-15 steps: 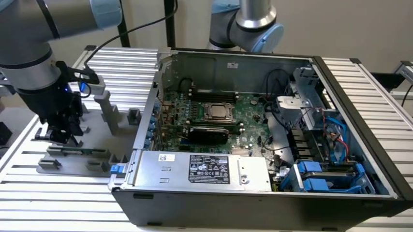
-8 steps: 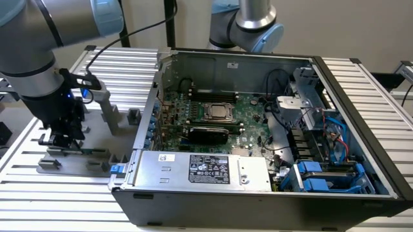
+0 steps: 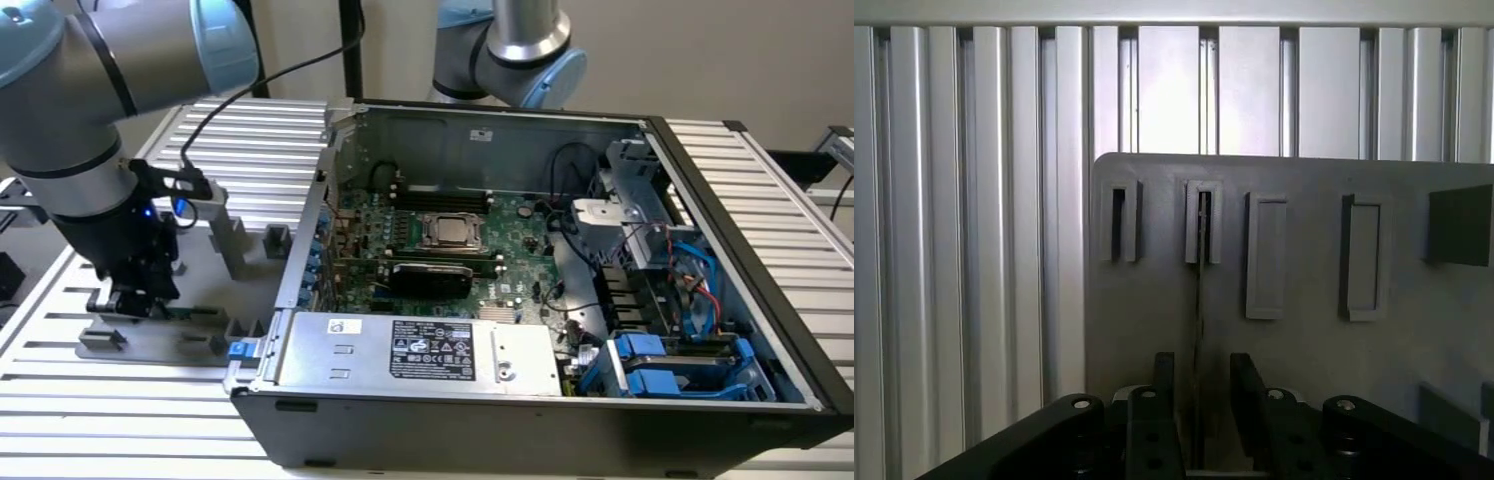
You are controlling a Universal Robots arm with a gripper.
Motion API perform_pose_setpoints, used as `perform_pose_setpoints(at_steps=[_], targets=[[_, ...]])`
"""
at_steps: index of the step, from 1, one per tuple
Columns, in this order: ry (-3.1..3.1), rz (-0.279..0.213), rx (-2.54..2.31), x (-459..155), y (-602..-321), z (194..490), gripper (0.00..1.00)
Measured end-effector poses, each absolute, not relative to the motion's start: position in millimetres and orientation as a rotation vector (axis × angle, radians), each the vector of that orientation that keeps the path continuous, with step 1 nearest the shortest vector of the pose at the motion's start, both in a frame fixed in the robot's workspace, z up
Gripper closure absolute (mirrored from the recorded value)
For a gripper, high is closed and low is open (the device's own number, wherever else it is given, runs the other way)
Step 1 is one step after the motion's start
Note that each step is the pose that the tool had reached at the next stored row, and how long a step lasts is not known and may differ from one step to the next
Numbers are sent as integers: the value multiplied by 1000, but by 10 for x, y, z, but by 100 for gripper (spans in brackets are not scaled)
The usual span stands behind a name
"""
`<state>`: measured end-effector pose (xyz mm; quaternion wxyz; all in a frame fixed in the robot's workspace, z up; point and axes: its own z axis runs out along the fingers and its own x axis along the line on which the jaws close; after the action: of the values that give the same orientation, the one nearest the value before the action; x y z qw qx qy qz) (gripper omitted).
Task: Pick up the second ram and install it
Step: 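Pick up the second ram and move it above second insertion slot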
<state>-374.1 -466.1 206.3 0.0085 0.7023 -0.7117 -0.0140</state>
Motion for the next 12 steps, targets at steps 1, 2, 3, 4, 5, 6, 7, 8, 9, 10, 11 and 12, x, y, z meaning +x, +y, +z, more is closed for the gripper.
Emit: perform_pose_setpoints(at_steps=[1,2,3,4,5,6,7,8,9,10,11,12], targets=[[-2224,-44,2195,-3741,-4665,2047,64],[-2224,-45,2195,-3741,-4669,2037,64],[-2225,-46,2196,-3741,-4671,2031,64],[-2225,-47,2196,-3741,-4673,2027,64],[-2226,-49,2197,-3740,-4675,2025,64],[-2227,-51,2198,-3740,-4678,2023,64],[-2228,-54,2199,-3740,-4680,2020,64],[-2229,-57,2200,-3740,-4683,2014,64],[-2230,-59,2201,-3740,-4684,2005,64],[-2231,-60,2202,-3740,-4684,1991,64],[-2231,-61,2202,-3741,-4685,1979,64],[-2231,-62,2202,-3740,-4685,1969,64]])
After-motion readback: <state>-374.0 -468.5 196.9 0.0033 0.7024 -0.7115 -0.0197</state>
